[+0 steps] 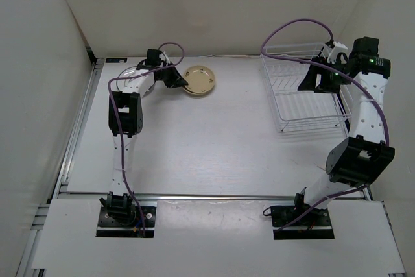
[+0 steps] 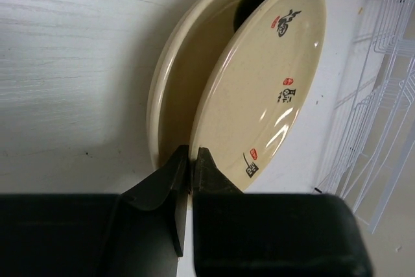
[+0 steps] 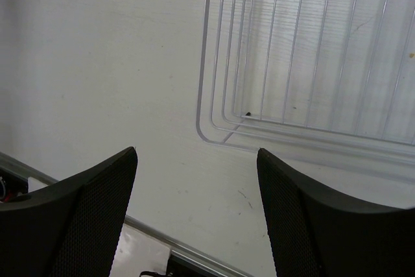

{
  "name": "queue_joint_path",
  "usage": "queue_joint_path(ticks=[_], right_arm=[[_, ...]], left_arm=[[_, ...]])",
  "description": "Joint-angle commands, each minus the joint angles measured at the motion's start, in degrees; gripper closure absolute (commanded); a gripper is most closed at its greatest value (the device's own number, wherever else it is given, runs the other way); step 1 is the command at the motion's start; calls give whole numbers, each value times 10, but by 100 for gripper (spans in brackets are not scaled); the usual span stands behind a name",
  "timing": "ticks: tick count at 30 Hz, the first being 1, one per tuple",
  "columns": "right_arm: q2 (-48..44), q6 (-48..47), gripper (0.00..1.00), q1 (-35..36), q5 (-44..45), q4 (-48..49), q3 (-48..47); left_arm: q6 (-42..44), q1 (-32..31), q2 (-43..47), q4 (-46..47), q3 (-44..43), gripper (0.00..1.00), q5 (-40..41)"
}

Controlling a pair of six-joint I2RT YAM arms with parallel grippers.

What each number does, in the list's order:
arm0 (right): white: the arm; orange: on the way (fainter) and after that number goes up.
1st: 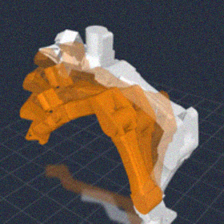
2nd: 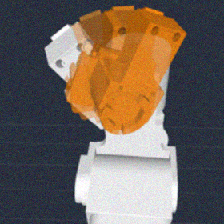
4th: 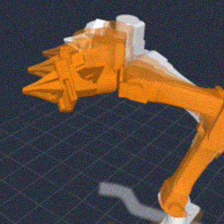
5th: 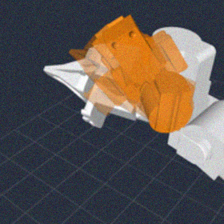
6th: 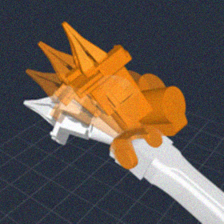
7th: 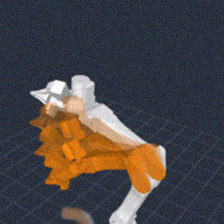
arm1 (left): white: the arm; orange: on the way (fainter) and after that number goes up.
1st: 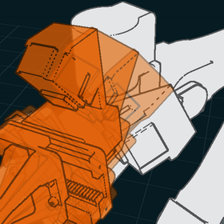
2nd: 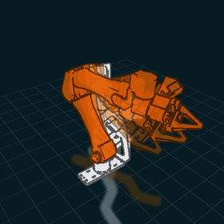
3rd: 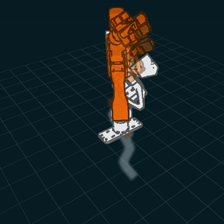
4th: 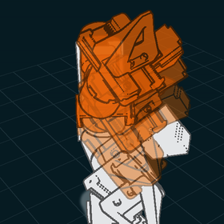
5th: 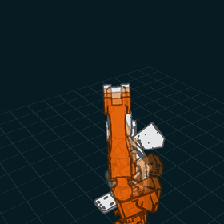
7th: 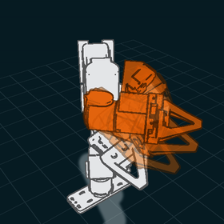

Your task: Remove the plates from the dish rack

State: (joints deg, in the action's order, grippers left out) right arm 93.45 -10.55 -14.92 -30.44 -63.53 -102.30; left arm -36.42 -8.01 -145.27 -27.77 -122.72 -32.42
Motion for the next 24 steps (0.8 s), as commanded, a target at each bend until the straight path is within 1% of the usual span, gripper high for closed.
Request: queue_joint_path(ticks=[1, 2, 3, 5, 6, 8, 9, 15, 19, 24], right_arm=[[-16, 3, 22, 0, -22, 21, 3], [-16, 3, 22, 0, -27, 21, 3], [-16, 3, 22, 0, -27, 21, 3], [-16, 3, 22, 0, -27, 26, 3], [-11, 8, 22, 0, -27, 26, 3], [-11, 8, 22, 0, -32, 31, 10], [-11, 8, 22, 0, -32, 31, 10], [-11, 8, 22, 0, -44, 42, 21], [-11, 13, 22, 0, -49, 47, 27], [-11, 18, 22, 0, -55, 53, 32]], left_arm=[[2, -3, 46, 11, 5, 82, 2], [7, -3, 46, 6, 5, 79, 8], [7, -3, 46, 6, 5, 70, 13], [13, -3, 52, 6, 5, 59, 13], [18, -3, 52, 6, 5, 52, 13], [23, -3, 57, 6, 5, 43, 13], [30, -3, 57, 6, 5, 41, 13], [64, -3, 75, 1, -12, 33, 19], [88, -3, 82, 1, -17, 30, 31], [126, -13, 93, -5, -35, 27, 79]])
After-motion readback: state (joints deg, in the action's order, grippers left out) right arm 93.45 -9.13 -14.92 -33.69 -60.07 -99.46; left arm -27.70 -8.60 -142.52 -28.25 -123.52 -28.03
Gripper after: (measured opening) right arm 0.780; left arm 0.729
